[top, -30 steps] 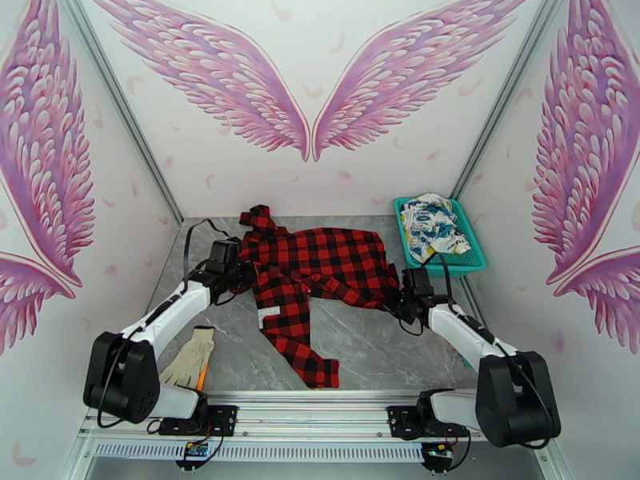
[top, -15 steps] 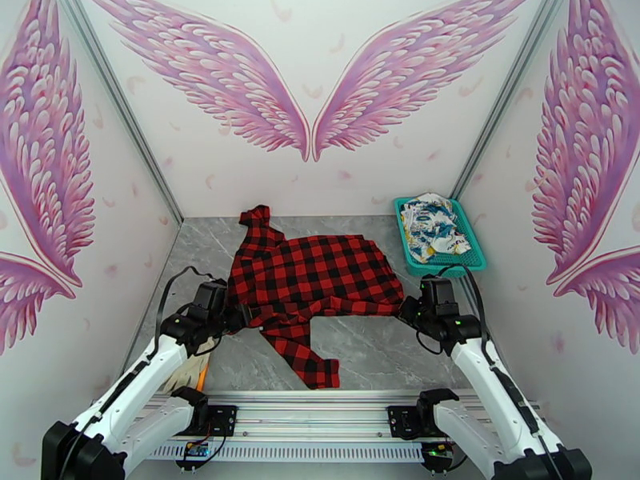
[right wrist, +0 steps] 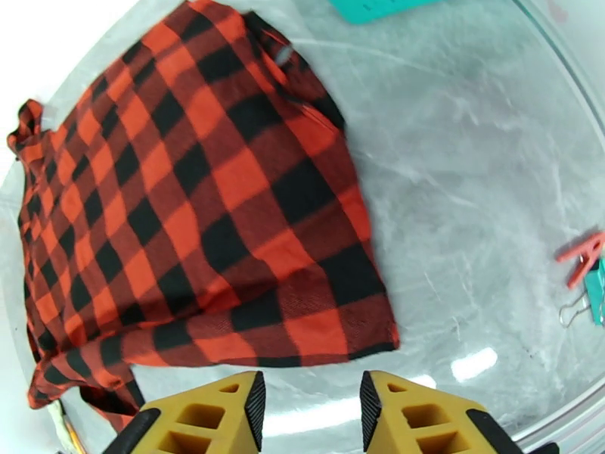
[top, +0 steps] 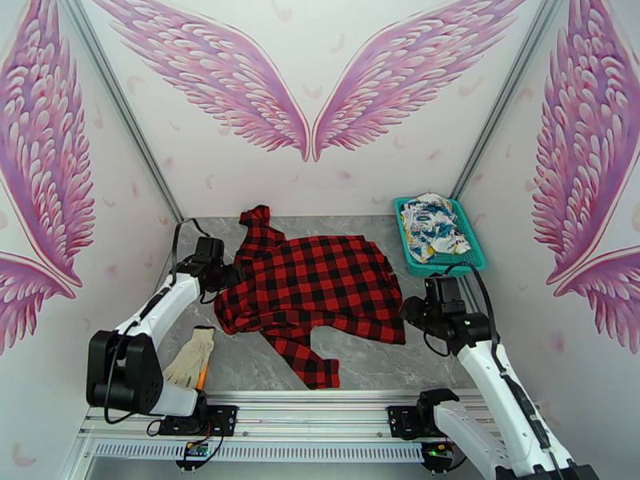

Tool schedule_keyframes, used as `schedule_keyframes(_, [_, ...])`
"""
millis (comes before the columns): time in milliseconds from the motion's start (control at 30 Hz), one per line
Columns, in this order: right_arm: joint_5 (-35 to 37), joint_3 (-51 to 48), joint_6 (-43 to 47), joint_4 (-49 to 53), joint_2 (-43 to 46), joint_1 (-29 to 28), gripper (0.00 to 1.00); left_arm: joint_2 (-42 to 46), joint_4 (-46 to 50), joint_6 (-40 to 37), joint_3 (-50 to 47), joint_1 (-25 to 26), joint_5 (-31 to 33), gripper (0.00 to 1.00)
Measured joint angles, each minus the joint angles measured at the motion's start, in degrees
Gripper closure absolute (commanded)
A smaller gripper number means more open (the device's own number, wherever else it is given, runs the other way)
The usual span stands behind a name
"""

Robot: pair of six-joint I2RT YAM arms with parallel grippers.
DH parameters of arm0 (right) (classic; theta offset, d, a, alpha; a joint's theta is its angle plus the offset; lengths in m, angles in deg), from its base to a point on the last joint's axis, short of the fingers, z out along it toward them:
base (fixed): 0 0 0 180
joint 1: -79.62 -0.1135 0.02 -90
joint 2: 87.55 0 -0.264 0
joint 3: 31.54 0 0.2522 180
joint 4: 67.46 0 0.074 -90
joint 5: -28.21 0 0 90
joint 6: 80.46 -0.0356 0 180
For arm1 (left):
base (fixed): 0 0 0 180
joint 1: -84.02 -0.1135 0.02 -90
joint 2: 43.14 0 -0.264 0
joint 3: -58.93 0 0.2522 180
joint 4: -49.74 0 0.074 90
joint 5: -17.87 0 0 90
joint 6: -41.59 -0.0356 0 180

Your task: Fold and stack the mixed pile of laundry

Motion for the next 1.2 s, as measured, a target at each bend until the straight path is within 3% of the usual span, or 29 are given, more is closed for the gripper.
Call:
schedule_keyframes(100, [-0.2,4.8,1.7,-4.7,-8.8,-2.0,0.56,-6.9,-1.7,-1.2,5.2,0.0,-1.3,0.59])
schedule_keyframes(233, [-0.5,12.9,4.2,-10.9,-27.0,-5.0,0.57,-18.1,-4.2,-2.4,13.4,0.3,-2.8,0.68])
schedule_keyframes(600, [-2.3,43.4,6.3,-14.9,-66.6,-6.7,0.6,-41.6,-4.0,-1.9,33.6,0.3,-4.4,0.76])
schedule_keyframes(967, [-4.2,71.9,3.3,-7.4,-87.4,-5.1,0.59,-55.4,-6.4,7.8,53.8,-1.7,-11.1,0.77])
schedule_keyframes(1200, [-7.1,89.5,0.0,-4.5,-97.9,-2.6,0.59,-66.8,-6.4,12.5,72.1,-2.3,-14.9,0.75])
